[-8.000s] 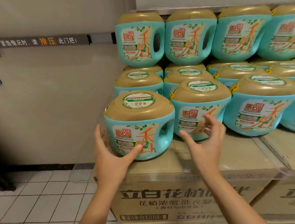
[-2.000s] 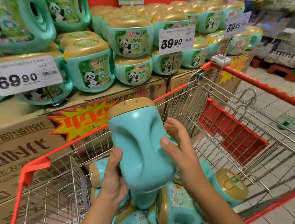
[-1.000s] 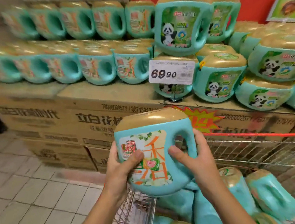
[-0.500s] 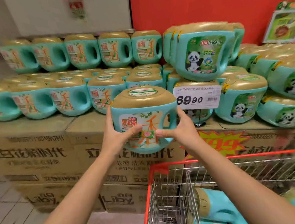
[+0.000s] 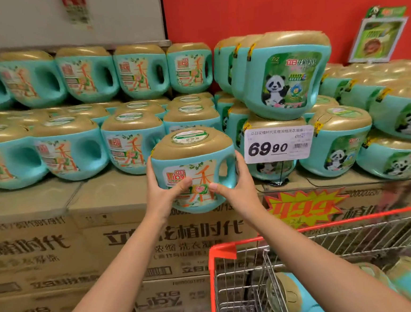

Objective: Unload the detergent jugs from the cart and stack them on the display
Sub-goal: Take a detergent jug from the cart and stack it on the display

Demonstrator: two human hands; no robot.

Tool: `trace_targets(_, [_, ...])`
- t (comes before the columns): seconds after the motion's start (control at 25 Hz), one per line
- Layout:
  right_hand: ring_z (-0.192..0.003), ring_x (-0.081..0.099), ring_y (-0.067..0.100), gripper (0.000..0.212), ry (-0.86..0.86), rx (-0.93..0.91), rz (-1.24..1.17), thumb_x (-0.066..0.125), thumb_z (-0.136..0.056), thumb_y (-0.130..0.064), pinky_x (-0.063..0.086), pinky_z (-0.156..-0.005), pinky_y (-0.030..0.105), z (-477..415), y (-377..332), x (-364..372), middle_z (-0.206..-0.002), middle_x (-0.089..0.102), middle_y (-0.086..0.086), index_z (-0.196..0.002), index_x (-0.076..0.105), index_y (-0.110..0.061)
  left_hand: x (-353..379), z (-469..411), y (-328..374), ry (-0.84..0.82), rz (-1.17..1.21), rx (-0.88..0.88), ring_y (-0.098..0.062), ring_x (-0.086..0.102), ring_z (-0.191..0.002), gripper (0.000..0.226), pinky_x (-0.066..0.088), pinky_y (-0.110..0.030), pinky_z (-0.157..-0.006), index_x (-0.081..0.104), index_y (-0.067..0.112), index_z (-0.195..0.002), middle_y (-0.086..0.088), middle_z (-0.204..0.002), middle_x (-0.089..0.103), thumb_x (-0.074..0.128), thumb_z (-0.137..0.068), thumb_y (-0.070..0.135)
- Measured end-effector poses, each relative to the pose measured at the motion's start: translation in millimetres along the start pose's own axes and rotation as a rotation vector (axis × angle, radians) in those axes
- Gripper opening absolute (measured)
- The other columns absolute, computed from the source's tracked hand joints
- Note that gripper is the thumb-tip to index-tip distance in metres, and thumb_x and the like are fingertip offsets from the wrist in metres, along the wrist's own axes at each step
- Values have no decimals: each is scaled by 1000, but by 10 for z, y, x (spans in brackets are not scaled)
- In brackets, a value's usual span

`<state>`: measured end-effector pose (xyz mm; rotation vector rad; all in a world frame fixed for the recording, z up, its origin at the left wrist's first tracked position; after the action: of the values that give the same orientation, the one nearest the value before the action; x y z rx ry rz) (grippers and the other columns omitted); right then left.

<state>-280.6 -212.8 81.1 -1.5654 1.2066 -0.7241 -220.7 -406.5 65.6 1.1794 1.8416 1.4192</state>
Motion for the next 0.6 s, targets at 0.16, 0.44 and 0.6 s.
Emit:
trace_targets(0.16, [-122,38,-17,87,32,42,33,80,-76,-8,34,-113,28,-112,245,-24,-133,37,-29,-138,23,-34,-10,-142,-77,26,-251,-33,-8,36,-129,131,36,-31,-105,17,35,-151,5,-142,31,82,-40,58])
trace_targets(0.44, [-144,28,18,97,140,78,169,77,-80,-28,29,-116,47,-348,383,-24,-157,29,-1,-154,14,-25,38,-304,-410,54,-200,-56,-6,52,-120,96,42,-34,-105,25,30,-139,22,-124,50,88,-66,29])
trace_targets(0.6, [-137,39,19,90,178,107,192,76,-81,-30,31,-113,33,-473,477,-65,-151,40,2,-151,21,-20,-8,-364,-557,83,-339,-74,-12,42,-130,96,36,-39,-110,21,36,-151,10,-144,42,81,-76,32])
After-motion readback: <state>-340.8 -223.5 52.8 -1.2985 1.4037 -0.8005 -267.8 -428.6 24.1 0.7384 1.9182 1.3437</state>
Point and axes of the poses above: each hand's wrist, its own z-axis away from the middle knuckle, its own x-axis out of the palm, y = z × x, the point moved 10 cm from there along -z, towards the middle knuckle
